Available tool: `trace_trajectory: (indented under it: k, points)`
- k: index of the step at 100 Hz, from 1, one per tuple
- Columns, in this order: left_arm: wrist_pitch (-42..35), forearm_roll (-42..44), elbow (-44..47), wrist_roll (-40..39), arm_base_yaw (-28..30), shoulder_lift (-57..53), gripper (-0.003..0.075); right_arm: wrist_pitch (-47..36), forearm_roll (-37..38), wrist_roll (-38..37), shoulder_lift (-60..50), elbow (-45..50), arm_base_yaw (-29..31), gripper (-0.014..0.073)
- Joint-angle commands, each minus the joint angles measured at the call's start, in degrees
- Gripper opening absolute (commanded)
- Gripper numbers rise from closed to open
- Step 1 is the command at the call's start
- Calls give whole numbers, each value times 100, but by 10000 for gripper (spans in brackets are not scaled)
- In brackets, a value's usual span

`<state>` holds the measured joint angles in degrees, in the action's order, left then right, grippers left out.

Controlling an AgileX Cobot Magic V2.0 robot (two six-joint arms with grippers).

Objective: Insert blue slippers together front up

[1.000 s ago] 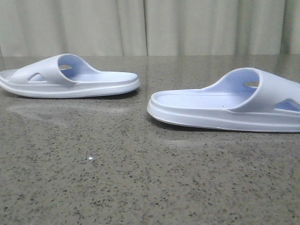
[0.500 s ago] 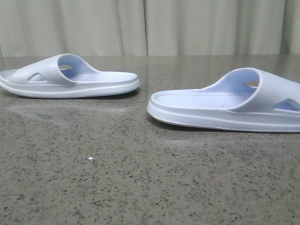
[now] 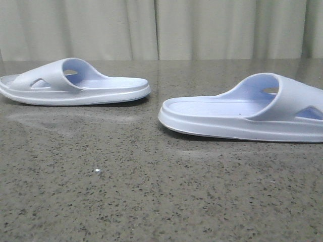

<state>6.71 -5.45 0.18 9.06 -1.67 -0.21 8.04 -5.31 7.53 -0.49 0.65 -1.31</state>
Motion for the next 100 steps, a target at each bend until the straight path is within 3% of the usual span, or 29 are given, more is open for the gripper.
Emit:
trace_trajectory:
  k: [1,17,27,43,55,70,83,100]
  points:
    - [-479,-43,50,-25,-44,-171,15,-490,64,13,-125,113,-10,-78]
    - [-479,-103,50,-25,-44,-171,15,-550,-38,13,-125,113,-10,-78]
    - [-507,-483,50,-25,-44,-171,15,-559,-613,13,-125,113,-10,-78]
    - [-671,-1878,50,-25,-44,-171,15,-650,-1590,13,-125,113,-10,-78]
    - [-855,-3047,50,-25,-44,-171,15,-804,-2800,13,-125,102,-10,-78]
    - [-790,-4496,-52,-25,-44,-171,15,-630,-3372,13,-125,-115,-10,-78]
    - [-199,-4165,-491,-25,-44,-22,15,-167,-3146,25,79,-595,-10,-78]
    - [756,-2828,-1633,-25,-44,1014,15,639,-2827,25,1306,-1432,-10,-78]
